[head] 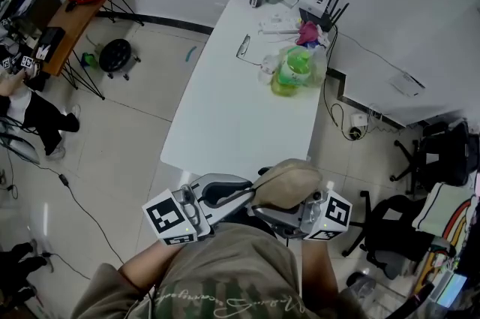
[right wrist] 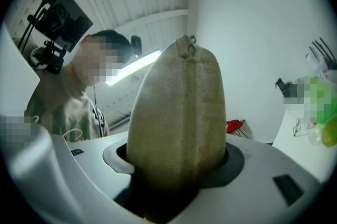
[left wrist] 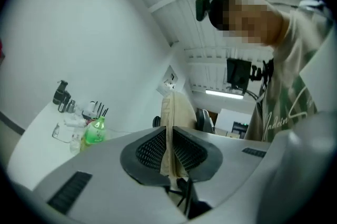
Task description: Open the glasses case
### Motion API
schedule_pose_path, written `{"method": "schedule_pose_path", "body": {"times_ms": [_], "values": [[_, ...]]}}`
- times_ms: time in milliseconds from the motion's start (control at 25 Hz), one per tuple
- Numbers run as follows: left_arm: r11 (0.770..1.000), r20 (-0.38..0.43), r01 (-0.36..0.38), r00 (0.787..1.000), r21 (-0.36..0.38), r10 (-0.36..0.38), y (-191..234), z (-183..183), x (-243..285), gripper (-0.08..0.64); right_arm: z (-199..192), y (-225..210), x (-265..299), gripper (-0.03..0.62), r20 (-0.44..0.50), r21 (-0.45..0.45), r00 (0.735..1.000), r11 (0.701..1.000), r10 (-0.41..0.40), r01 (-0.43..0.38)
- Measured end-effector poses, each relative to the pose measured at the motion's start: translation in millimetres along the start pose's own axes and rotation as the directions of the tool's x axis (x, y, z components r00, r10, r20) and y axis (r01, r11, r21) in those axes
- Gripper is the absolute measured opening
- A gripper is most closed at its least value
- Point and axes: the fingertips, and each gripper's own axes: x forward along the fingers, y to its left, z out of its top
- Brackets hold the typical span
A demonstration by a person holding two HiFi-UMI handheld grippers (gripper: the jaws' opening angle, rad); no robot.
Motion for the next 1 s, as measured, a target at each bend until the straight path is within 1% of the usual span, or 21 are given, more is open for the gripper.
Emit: {"method": "schedule_pose_path", "body": {"times_ms": [80,160,240,320,360,480,520,560,640,680,720,760,840,880,920,1000], "values": [[0.999,0.037,0.012,0.999,-0.052,-0.010,2.9,5.4,-1.1,0.040,6.1,-3.4,-0.3,0.293,0.079,0.098,0.997,0.995,0.015,-0.023],[0.997,0.047,0.006,0.999,-0.073,-0.002,4.7,4.8,-3.7,0.037,9.3,-6.1,-2.3,0.295,0.130,0.175,0.992,0.984,0.008,-0.031],[0.996,0.050,-0.011,0.999,-0.094,0.016,9.3,1.1,-7.8,0.032,9.1,-12.3,-5.8,0.295,0.132,0.210,0.991,0.978,-0.033,0.005],[0.993,0.059,-0.026,0.998,-0.113,0.033,13.8,-0.7,-11.3,0.028,5.3,-19.6,-9.0,0.296,0.103,0.231,0.992,0.972,-0.069,0.043],[0.993,0.061,-0.035,0.997,-0.110,0.042,14.8,-0.9,-11.5,0.028,4.0,-21.8,-9.8,0.296,0.095,0.242,0.992,0.969,-0.079,0.054],[0.995,0.065,-0.070,0.995,-0.070,0.075,15.4,1.4,-9.6,0.026,4.5,-26.5,-12.2,0.295,0.121,0.296,0.986,0.953,-0.111,0.071],[0.996,0.056,-0.082,0.995,-0.042,0.085,14.8,1.5,-9.2,0.025,3.8,-26.7,-12.4,0.295,0.119,0.295,0.986,0.952,-0.116,0.077],[0.996,0.034,-0.091,0.995,-0.004,0.091,13.7,0.1,-9.0,0.025,2.4,-25.3,-12.2,0.295,0.105,0.272,0.988,0.959,-0.117,0.084],[0.994,-0.029,-0.084,0.996,0.073,0.087,10.6,-4.4,-9.5,0.026,-1.7,-19.2,-10.4,0.295,0.045,0.185,0.993,0.978,-0.105,0.095],[0.993,-0.052,-0.071,0.996,0.096,0.076,8.8,-5.7,-10.1,0.026,-3.1,-16.0,-9.1,0.295,0.017,0.148,0.995,0.985,-0.093,0.090],[0.994,-0.061,-0.053,0.996,0.097,0.059,7.2,-5.6,-10.9,0.026,-3.6,-13.4,-8.0,0.295,0.001,0.133,0.997,0.988,-0.076,0.075],[0.997,-0.057,-0.031,0.998,0.074,0.035,5.7,-4.6,-11.7,0.028,-3.1,-11.6,-7.5,0.295,-0.001,0.141,0.998,0.989,-0.055,0.054],[1.000,-0.039,0.018,0.999,-0.005,-0.018,4.2,-2.1,-12.8,0.031,-1.2,-9.1,-7.5,0.295,0.017,0.183,1.000,0.983,-0.013,0.009],[0.999,-0.038,0.032,0.999,-0.033,-0.033,4.8,-1.8,-13.2,0.044,-1.0,-7.5,-7.7,0.295,0.024,0.194,1.000,0.981,0.002,-0.007],[0.999,-0.045,0.033,0.998,-0.043,-0.035,6.3,-2.5,-13.9,0.073,-1.6,-5.3,-7.7,0.295,0.023,0.190,1.000,0.982,0.014,-0.018],[1.000,-0.068,0.010,0.998,-0.026,-0.012,10.1,-5.4,-15.8,0.141,-4.6,0.4,-7.3,0.293,-0.002,0.150,0.999,0.988,0.034,-0.033]]}}
